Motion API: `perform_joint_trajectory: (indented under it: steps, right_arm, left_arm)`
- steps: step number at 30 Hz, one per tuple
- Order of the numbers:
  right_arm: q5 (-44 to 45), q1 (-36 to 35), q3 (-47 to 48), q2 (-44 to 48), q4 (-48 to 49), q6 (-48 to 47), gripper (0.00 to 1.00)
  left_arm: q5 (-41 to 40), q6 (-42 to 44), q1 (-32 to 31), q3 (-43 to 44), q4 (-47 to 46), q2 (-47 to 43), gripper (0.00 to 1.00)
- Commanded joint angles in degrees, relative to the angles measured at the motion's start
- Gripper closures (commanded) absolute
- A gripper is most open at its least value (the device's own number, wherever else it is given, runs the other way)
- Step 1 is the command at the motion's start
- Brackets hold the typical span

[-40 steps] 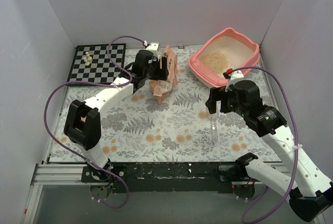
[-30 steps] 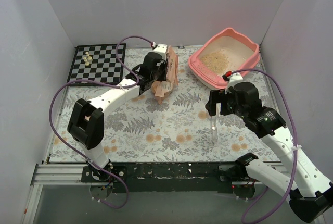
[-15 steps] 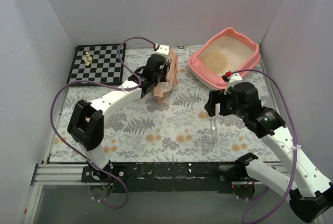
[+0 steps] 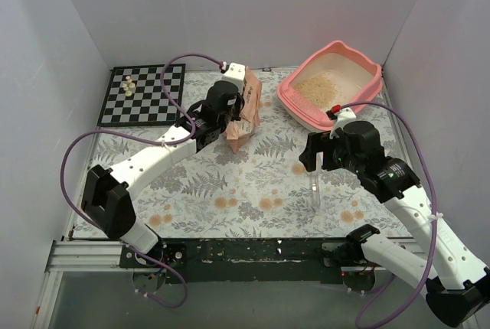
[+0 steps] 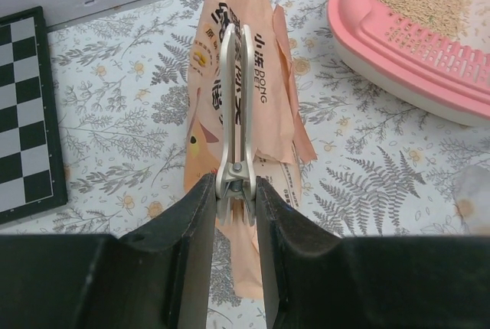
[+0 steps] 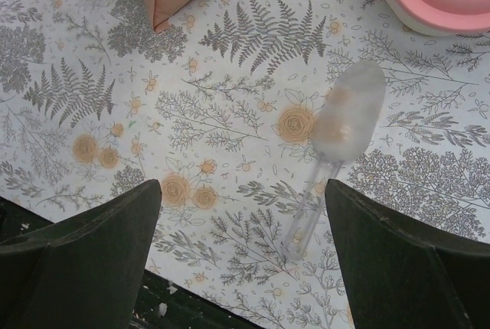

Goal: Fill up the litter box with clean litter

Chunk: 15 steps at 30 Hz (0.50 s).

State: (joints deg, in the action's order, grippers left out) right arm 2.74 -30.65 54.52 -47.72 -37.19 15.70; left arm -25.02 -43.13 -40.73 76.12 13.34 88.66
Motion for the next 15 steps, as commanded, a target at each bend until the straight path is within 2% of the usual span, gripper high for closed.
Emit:
perform_joint_trajectory:
  steps: [1, 9, 15]
  right_arm:
    - [-1.1, -0.1, 1.1, 0.5, 1.8, 0.9, 0.05]
    - [-0.2, 0.0, 3.9, -0.3, -0.4, 1.1, 0.05]
    - [3.5, 0.0, 8.5, -1.6, -4.1, 1.0, 0.06]
  left_arm:
    - [3.8, -1.8, -0.3, 5.0, 5.6, -3.9, 1.00]
    - [16.1, -8.0, -1.8, 11.6, 14.2, -6.2, 1.00]
    - [27.5, -14.2, -3.4, 10.6, 16.8, -5.8, 1.00]
